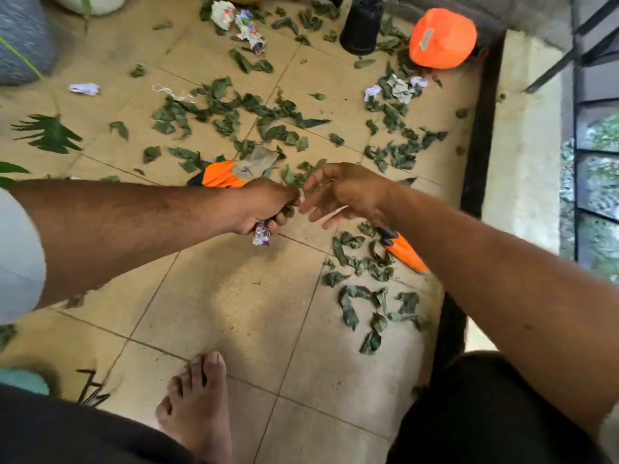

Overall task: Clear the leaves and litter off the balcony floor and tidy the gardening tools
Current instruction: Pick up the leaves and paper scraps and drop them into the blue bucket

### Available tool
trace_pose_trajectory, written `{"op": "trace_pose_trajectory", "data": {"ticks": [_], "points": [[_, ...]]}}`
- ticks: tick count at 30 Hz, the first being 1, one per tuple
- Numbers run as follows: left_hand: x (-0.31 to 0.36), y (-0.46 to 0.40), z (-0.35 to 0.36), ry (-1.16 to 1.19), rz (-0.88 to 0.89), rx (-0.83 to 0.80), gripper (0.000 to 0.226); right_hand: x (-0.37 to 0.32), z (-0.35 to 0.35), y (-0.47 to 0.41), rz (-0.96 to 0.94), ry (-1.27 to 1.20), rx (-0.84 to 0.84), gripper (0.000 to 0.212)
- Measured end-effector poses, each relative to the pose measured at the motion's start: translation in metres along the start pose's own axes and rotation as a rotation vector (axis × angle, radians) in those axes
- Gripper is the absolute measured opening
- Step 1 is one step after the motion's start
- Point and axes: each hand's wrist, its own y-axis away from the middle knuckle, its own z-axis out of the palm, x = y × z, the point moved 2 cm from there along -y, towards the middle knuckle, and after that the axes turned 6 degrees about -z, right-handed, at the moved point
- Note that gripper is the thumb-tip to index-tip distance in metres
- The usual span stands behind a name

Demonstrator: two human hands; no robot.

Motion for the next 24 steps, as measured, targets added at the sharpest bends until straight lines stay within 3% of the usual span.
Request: {"op": "trace_pose_trajectory", "data": {"ticks": [2, 3, 4, 5, 6, 7, 8, 10, 12, 17, 20, 24], "points": [[0.088, -0.094, -0.015, 0.022, -0.050, -0.065, 0.076, 0.033, -0.012, 0.006, 0.024, 0.199, -0.093, 0.040], [0.144, -0.120, -0.026, -0.011, -0.027, -0.199, 0.083, 0.054, -0.013, 0.011, 0.069, 0.294, -0.170, 0.039], [0.205, -0.128, -0.037, -0.047, 0.044, -0.314, 0.084, 0.076, -0.012, 0.015, 0.126, 0.388, -0.276, 0.038], [0.249, -0.122, -0.055, -0.110, 0.156, -0.308, 0.071, 0.099, -0.006, 0.020, 0.195, 0.490, -0.409, 0.039], [0.259, -0.107, -0.071, -0.183, 0.152, -0.239, 0.048, 0.120, 0.002, 0.026, 0.267, 0.593, -0.561, 0.043], [0.258, -0.072, -0.065, -0.142, 0.222, -0.391, 0.030, 0.141, 0.011, 0.031, 0.342, 0.694, -0.710, 0.047], [0.269, -0.047, -0.063, -0.138, 0.294, -0.382, 0.021, 0.160, 0.020, 0.035, 0.422, 0.763, -0.819, 0.049], [0.265, -0.017, -0.063, -0.102, 0.275, -0.381, 0.017, 0.186, 0.031, 0.043, 0.553, 0.830, -0.937, 0.051], [0.252, -0.019, -0.061, -0.131, 0.256, -0.374, 0.018, 0.198, 0.030, 0.045, 0.545, 0.925, -1.017, 0.063], [0.247, -0.021, -0.057, -0.174, 0.253, -0.382, 0.017, 0.198, 0.019, 0.025, 0.346, 0.876, -0.739, 0.069], [0.244, -0.019, -0.060, -0.169, 0.259, -0.382, 0.017, 0.168, 0.012, 0.014, 0.101, 0.901, -0.511, 0.077], [0.243, -0.017, -0.065, -0.158, 0.261, -0.359, 0.021, 0.137, -0.008, 0.003, -0.001, 0.667, -0.276, 0.078]]}}
